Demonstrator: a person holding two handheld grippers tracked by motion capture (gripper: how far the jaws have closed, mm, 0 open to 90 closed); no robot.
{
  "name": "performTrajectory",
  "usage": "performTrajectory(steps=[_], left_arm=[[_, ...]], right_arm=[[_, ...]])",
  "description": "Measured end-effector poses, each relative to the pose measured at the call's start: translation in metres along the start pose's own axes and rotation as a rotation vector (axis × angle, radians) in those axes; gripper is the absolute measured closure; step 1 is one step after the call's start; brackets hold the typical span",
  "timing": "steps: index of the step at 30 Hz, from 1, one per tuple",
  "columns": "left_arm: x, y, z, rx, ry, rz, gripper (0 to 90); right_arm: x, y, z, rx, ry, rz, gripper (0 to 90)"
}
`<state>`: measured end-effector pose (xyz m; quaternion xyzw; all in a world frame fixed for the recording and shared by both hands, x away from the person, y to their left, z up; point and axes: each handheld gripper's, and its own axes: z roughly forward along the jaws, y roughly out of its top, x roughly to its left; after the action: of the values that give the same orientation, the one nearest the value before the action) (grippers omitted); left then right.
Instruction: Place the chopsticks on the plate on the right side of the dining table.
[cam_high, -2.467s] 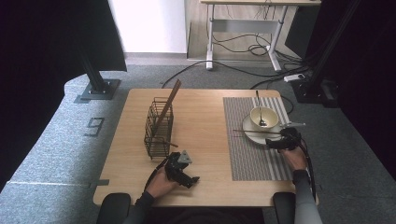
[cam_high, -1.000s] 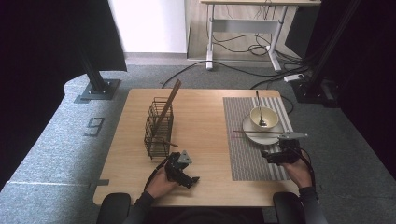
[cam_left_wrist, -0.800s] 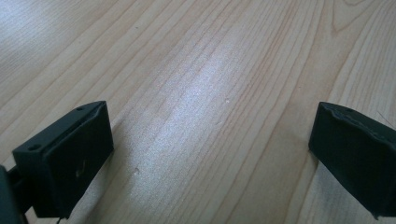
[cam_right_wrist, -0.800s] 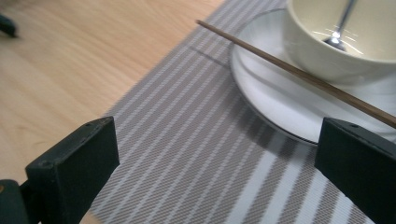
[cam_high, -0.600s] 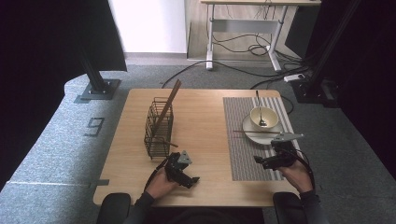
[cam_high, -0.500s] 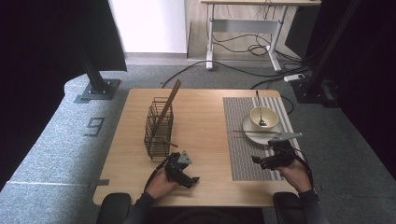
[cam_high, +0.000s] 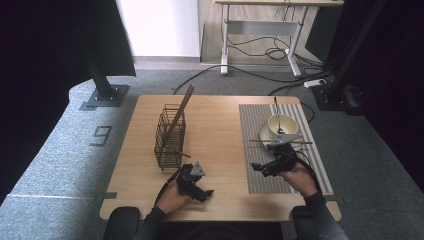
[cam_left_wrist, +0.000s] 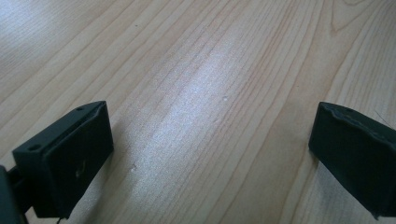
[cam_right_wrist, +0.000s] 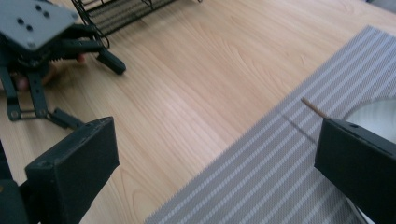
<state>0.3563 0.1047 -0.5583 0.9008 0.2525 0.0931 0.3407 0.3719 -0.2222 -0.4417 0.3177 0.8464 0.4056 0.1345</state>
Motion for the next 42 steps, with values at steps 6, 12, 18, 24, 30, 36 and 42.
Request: performTrajectory(steps=[6, 12, 18, 24, 30, 36, 42], left_arm=[[0.0, 0.0, 0.0, 0.0, 0.001, 0.001, 0.0], [0.0, 0.0, 0.0, 0.0, 0.001, 0.0, 0.0], [0.0, 0.0, 0.0, 0.0, 0.001, 0.0, 0.0], [0.0, 0.0, 0.0, 0.0, 0.001, 0.001, 0.0], [0.0, 0.0, 0.0, 0.0, 0.0, -0.001, 0.0], [0.0, 0.0, 0.0, 0.0, 0.0, -0.001, 0.0], [0.0, 0.0, 0.0, 0.0, 0.0, 0.0, 0.0]], right_arm=[[0.005, 0.018, 0.012, -0.036, 0.019, -0.004, 0.0], [0.011, 0.035, 0.026, -0.032, 0.039, -0.012, 0.0], [0.019, 0.048, 0.039, -0.026, 0.061, -0.029, 0.0], [0.031, 0.063, 0.051, -0.041, 0.09, -0.056, 0.0], [0.045, 0.075, 0.06, -0.052, 0.127, -0.092, 0.0], [0.06, 0.087, 0.067, -0.064, 0.163, -0.126, 0.0], [0.073, 0.095, 0.074, -0.064, 0.195, -0.148, 0.0]])
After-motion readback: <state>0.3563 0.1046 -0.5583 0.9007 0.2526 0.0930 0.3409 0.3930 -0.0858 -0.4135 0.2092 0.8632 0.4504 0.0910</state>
